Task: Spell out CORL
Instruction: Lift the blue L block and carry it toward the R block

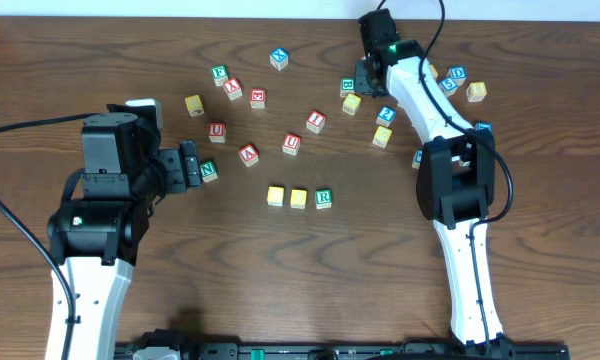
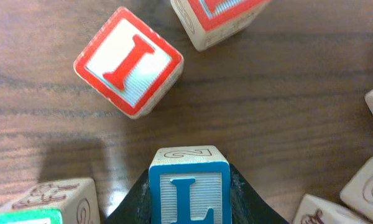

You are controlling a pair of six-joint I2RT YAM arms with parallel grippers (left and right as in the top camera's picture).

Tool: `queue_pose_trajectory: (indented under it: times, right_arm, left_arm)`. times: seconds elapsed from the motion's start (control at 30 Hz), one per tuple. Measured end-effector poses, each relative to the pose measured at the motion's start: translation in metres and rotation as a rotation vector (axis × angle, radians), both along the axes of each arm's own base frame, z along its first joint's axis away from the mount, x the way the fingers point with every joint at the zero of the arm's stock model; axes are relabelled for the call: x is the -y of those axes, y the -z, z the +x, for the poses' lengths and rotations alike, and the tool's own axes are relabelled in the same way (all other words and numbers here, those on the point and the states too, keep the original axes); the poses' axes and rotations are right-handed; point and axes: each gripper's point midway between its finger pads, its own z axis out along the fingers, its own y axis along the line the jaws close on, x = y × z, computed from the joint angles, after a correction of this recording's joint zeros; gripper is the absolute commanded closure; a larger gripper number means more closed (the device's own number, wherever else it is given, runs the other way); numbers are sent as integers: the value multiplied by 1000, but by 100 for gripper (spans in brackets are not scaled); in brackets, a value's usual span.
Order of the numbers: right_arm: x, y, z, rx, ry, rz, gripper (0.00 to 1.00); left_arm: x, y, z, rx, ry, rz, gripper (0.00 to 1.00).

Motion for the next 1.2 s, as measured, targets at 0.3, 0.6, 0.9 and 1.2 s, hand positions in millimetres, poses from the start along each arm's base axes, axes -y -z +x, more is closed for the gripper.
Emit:
queue_pose_trajectory:
  times: [0.3, 0.6, 0.9, 1.2]
  right_arm:
    - [2, -41, -7, -25, -4, -9, 96]
    - [7, -44, -27, -110, -6, -23, 99]
    - [0, -42, -32, -132, -26, 13, 99]
    - [-6, -68, -31, -89, -45, 50, 96]
  left_arm:
    - [0, 0, 0, 0, 0, 0, 8]
    - [0, 0, 0, 0, 0, 0, 8]
    - [0, 0, 0, 0, 0, 0, 7]
    - [0, 0, 0, 0, 0, 0, 7]
